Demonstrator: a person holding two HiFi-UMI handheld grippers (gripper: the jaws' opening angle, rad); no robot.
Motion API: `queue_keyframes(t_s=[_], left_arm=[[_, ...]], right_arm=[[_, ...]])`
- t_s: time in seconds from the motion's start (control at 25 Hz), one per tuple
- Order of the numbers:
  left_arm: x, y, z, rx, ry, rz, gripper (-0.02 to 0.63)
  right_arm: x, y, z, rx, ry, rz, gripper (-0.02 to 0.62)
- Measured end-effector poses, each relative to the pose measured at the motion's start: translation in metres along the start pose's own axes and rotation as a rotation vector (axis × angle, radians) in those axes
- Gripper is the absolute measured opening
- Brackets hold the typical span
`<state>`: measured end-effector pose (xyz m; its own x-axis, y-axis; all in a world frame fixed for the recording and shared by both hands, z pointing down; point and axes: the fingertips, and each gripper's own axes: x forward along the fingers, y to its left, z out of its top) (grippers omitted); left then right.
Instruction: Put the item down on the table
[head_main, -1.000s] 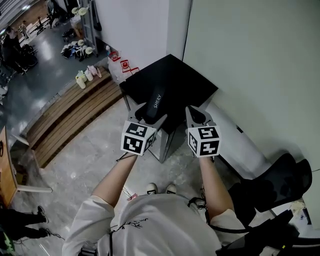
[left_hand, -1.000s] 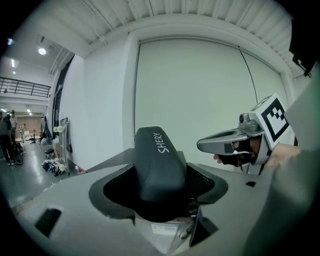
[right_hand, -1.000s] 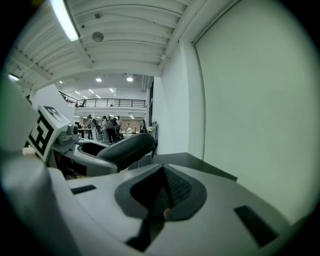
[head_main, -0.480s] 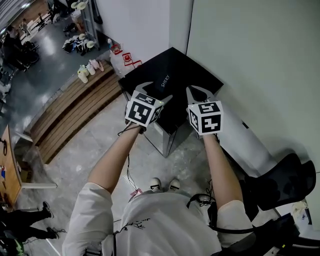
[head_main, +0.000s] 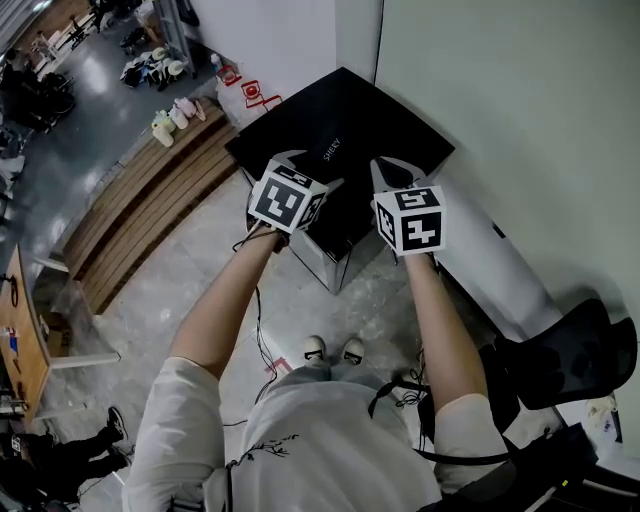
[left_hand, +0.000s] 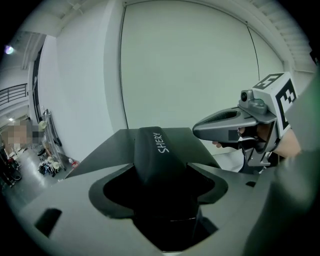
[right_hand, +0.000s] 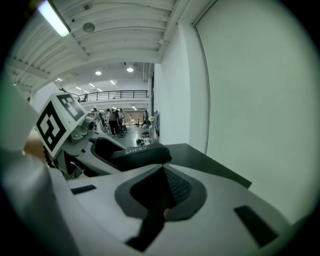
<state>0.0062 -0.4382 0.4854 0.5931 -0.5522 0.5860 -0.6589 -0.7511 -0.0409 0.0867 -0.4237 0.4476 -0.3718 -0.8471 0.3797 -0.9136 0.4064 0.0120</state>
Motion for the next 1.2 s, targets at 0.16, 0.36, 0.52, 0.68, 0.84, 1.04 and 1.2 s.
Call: queue_keyframes(t_s=[0.16,0.36,0.52,0.68,0.84,1.04,1.2], left_arm=[[0.011,0.003,-0.004,0.008,0.036,-0.014,0.336],[0.022,0.01,-0.011,0.027,0.074,-0.009,0.336],[0.027,0.012,-0.012,0.05,0.091,-0.007,0.336],[0.028,0.013,-0.013,0.04,0.077,-0.003,0.337],[0.029,0.013,-0.012,0.043,0.07,-0.007,0.337],[0.029,0.01,-0.016,0.028,0.066,-0.021,0.356],[0.025,0.009,-0.011,0.026,0.053,-0.023,0.359]], right_arm=[[0.007,-0.004,-0.006,0.003,0.014,0.011,0.002],[0.015,-0.007,-0.008,0.002,0.015,0.017,0.002],[0.018,-0.007,-0.007,0.002,0.016,0.024,0.002],[0.019,-0.009,-0.006,0.007,0.013,0.027,0.002],[0.019,-0.01,-0.007,0.005,0.014,0.027,0.002],[0.02,-0.008,-0.009,0.005,0.016,0.034,0.002],[0.019,-0.01,-0.011,0.01,0.019,0.03,0.002]])
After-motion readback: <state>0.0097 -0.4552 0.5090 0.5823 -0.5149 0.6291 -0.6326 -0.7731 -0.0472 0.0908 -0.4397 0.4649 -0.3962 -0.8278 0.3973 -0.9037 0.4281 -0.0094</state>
